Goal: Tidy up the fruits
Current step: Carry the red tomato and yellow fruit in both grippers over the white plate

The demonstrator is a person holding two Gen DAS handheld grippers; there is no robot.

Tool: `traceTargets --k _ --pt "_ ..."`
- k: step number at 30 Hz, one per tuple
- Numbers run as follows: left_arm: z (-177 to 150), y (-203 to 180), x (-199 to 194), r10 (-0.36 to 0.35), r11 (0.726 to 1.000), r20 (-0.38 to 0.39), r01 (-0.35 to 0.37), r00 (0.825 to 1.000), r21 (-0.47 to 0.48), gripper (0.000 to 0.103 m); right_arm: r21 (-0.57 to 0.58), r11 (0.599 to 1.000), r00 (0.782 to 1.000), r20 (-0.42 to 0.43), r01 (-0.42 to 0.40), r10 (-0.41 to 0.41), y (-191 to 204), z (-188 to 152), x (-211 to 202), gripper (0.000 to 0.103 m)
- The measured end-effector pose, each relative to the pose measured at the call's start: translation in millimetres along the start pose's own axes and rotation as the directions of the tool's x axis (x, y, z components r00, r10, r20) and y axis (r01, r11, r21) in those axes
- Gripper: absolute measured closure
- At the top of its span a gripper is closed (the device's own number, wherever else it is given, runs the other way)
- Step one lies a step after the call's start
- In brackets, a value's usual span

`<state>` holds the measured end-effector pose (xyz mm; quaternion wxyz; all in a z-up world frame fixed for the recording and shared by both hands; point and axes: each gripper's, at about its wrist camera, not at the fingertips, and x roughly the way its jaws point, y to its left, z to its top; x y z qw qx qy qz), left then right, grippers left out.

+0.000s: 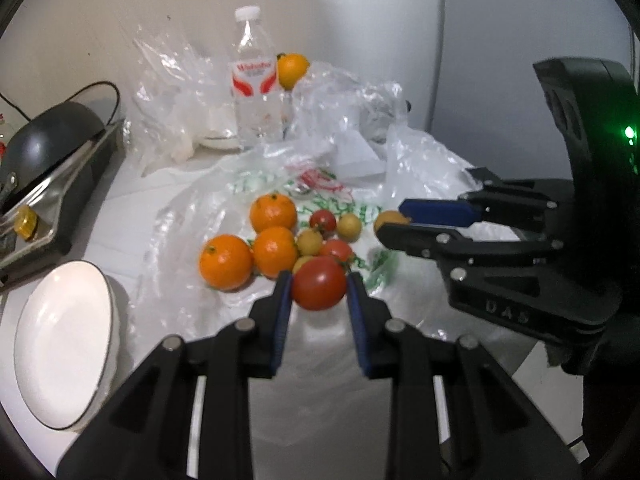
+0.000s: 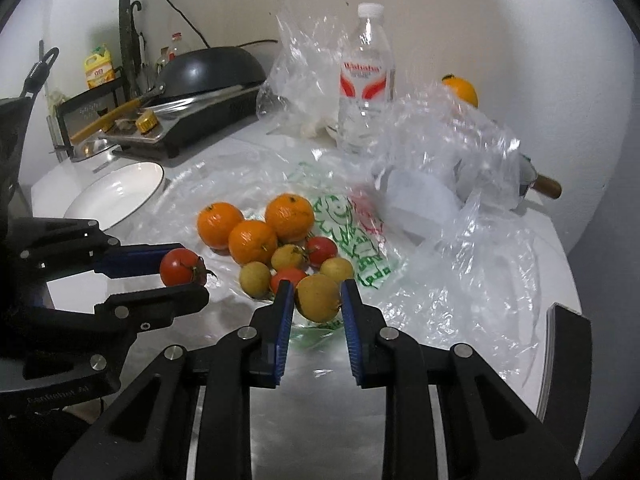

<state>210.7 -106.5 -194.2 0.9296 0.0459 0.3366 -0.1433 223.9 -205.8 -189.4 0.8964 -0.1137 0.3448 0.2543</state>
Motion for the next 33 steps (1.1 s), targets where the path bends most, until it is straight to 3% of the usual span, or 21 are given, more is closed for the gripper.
traceTargets --k 19,33 --pt "-22.0 44.9 -61.5 0.024 1.000 0.103 -0.024 0.994 -0.002 0.075 -0.044 0.999 0.997 0.072 0.028 -0.025 68.6 21.6 -24.1 0.077" --pt "-44.4 98.2 -87.9 0.130 0.990 0.146 -0.121 0.981 -0.071 0.075 -0.123 0.992 0.996 0.085 0.014 -0.004 115.0 40.1 -18.2 0.077"
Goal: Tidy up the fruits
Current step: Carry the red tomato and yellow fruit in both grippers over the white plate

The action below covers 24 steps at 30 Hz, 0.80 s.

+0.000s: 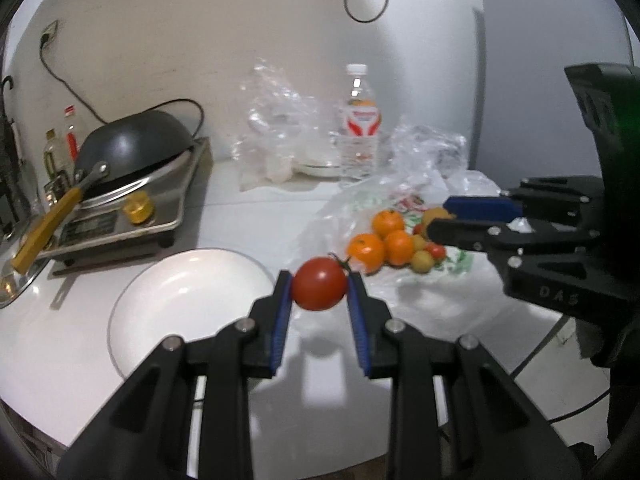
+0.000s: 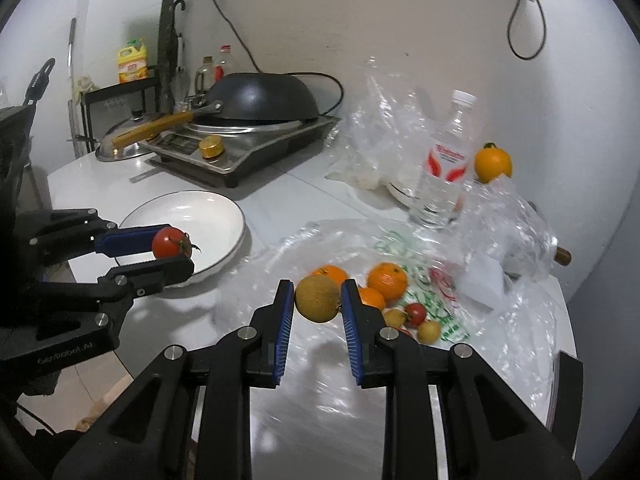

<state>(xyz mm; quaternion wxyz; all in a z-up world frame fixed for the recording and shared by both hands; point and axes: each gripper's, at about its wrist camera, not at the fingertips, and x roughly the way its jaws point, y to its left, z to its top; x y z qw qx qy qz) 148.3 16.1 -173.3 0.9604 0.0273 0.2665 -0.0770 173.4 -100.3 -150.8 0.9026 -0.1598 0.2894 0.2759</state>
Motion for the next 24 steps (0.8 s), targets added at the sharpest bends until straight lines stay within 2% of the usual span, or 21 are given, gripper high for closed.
traceTargets --k 17,24 --pt "-28.4 78.4 4.5 0.108 0.990 -0.025 -0.110 0.994 -0.084 0.075 -0.076 0.995 0.998 -0.010 -0.064 0.064 47.8 23.6 28.0 0.077" --pt "-35.5 100.2 14.6 0.156 0.984 -0.035 -0.158 0.987 -0.078 0.075 -0.105 0.991 0.996 -0.026 -0.087 0.085 64.7 33.4 45.7 0.077"
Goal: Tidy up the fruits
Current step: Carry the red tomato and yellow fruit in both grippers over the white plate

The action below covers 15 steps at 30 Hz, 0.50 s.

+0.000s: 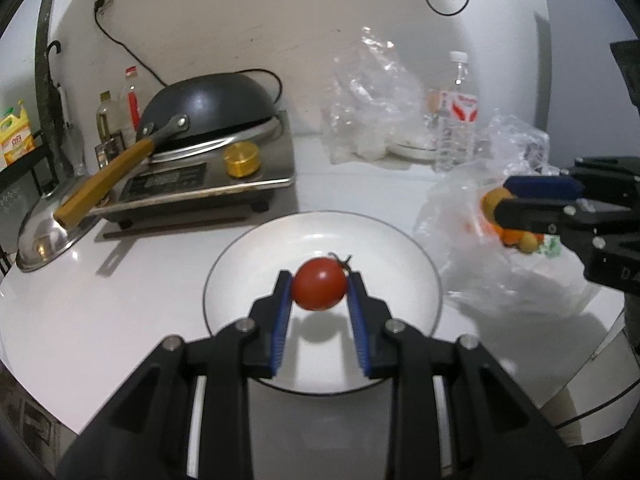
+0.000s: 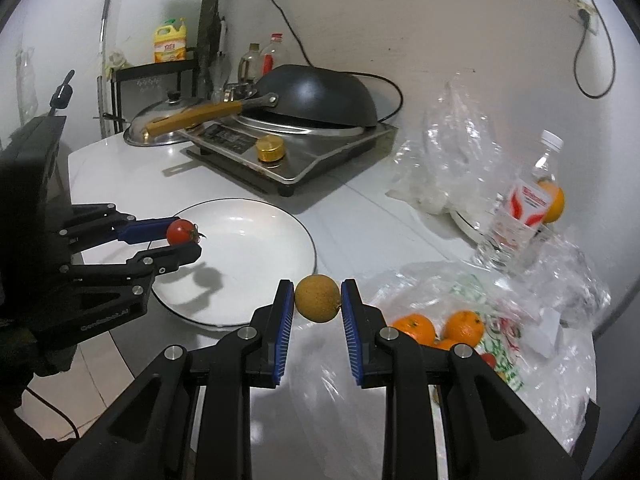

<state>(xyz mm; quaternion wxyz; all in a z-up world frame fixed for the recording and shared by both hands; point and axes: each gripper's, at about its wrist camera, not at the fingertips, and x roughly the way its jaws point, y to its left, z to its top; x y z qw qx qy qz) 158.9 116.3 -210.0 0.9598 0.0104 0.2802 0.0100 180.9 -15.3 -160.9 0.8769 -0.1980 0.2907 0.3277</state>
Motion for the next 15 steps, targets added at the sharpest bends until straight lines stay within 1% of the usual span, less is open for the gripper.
traceTargets --k 3,10,13,15 --pt "-1.0 8.5 6.2 0.018 1.000 -0.005 -0.018 1.000 0.003 0.075 -0.009 1.000 1.000 -0.008 -0.011 0.011 6.1 4.6 9.5 0.077" --pt "-2.4 29.8 25.7 0.035 0.999 -0.047 -0.035 0.998 -0.012 0.075 -0.028 0.999 0.999 -0.023 -0.037 0.037 18.8 16.8 32.2 0.077" --pt "-1.1 35.5 29.1 0.031 0.999 -0.053 -0.032 0.998 -0.023 0.075 -0.036 0.998 0.998 -0.029 -0.049 0.048 22.9 22.7 43.1 0.077" --pt "0.0 39.5 31.3 0.010 0.999 -0.063 -0.012 0.998 -0.038 0.075 -0.038 0.998 0.998 -0.032 -0.057 0.055 25.8 25.7 49.3 0.077"
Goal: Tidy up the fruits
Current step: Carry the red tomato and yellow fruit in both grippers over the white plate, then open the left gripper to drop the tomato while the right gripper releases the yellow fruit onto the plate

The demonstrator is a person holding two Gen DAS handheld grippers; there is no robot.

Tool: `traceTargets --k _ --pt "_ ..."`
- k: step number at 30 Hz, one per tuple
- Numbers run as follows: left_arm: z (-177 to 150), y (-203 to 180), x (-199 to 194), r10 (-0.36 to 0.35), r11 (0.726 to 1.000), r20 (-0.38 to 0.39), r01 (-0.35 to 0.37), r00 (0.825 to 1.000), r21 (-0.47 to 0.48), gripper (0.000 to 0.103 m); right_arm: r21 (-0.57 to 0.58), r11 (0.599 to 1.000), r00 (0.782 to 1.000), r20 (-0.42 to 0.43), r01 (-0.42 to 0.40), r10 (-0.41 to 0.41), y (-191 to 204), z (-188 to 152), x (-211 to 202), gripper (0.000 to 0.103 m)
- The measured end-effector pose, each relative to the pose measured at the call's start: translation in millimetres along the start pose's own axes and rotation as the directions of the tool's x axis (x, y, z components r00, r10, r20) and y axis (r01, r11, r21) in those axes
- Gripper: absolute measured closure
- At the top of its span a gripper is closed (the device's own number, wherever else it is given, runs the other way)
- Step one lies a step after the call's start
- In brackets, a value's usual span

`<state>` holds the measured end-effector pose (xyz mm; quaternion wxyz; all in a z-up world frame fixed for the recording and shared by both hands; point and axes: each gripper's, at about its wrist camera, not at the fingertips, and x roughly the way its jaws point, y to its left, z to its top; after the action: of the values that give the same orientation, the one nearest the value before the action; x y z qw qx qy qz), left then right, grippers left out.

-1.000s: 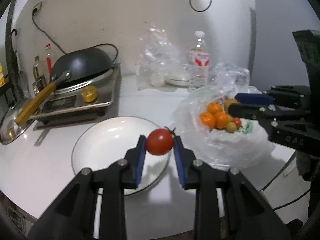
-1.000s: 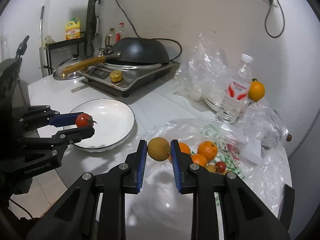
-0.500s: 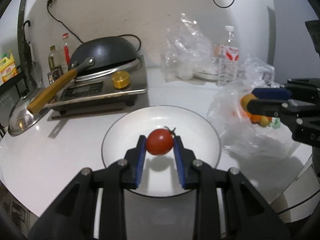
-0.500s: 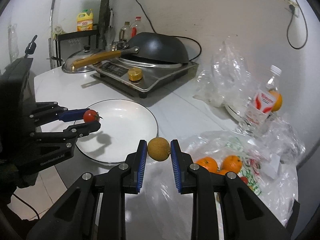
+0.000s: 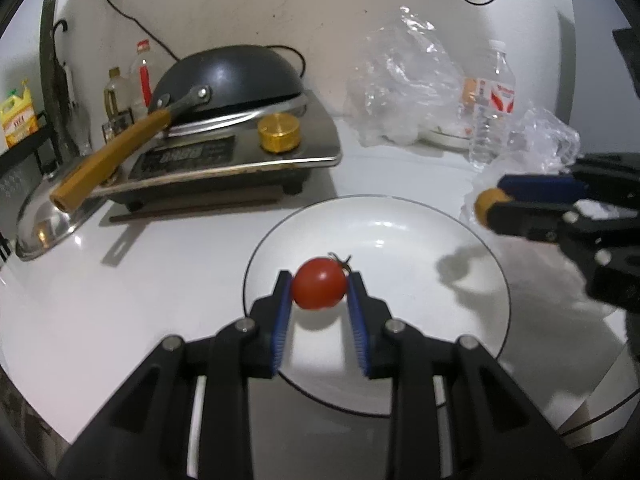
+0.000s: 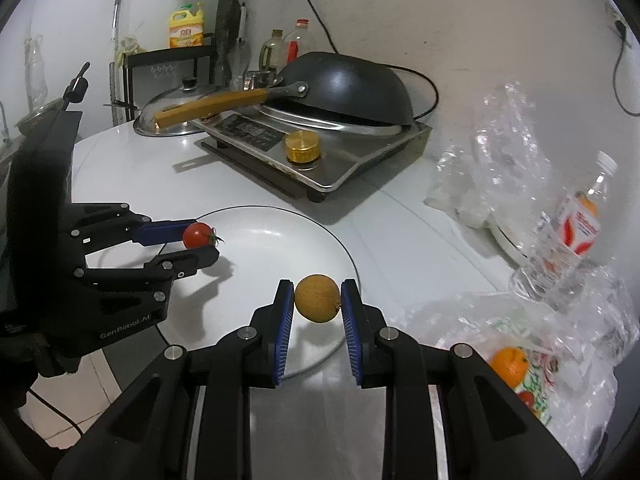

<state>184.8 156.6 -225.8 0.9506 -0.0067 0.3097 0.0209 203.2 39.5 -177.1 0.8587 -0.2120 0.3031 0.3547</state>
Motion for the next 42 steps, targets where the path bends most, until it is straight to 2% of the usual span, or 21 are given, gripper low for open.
traceTargets --k 8,12,19,26,27,28,30,42 --pt "3.8 11.9 6.6 -0.008 1.000 -0.017 0.008 1.000 -0.020 0.073 -0.014 1.000 1.000 -0.008 -0.022 0.022 9.8 14.5 22.1 0.077" --pt "4.9 16.9 3.7 -0.005 0.999 -0.005 0.005 1.000 -0.032 0.073 -0.024 0.999 0.999 -0.015 -0.032 0.031 14.0 19.6 31.1 0.077" --pt "5.6 43.2 -10.8 0.003 0.994 0.054 0.003 0.999 -0.111 0.071 -0.045 0.997 0.997 -0.047 -0.056 0.053 28.8 28.7 54.6 0.077" --pt "-3.8 59.2 -16.0 0.012 0.990 0.062 -0.003 0.998 -0.144 0.069 -0.032 0.996 0.992 -0.092 -0.084 0.081 40.9 37.9 79.7 0.077" --pt "-5.4 61.1 -17.1 0.012 0.989 0.065 -0.002 0.998 -0.151 0.066 -0.035 0.995 0.991 -0.099 -0.090 0.086 43.8 38.7 82.4 0.077" --pt "-7.8 64.0 -19.0 0.015 0.987 0.070 -0.003 0.997 -0.163 0.057 -0.039 0.995 0.990 -0.106 -0.095 0.090 46.5 39.3 84.9 0.077" --pt "-10.7 68.0 -21.8 0.019 0.983 0.078 -0.004 0.997 -0.181 0.046 -0.047 0.994 0.989 -0.115 -0.101 0.095 50.1 39.5 88.3 0.077" --pt "-19.9 75.3 -31.2 0.016 0.977 0.085 0.002 0.996 -0.212 0.044 -0.017 0.996 0.991 -0.110 -0.085 0.082 51.0 45.9 89.7 0.077"
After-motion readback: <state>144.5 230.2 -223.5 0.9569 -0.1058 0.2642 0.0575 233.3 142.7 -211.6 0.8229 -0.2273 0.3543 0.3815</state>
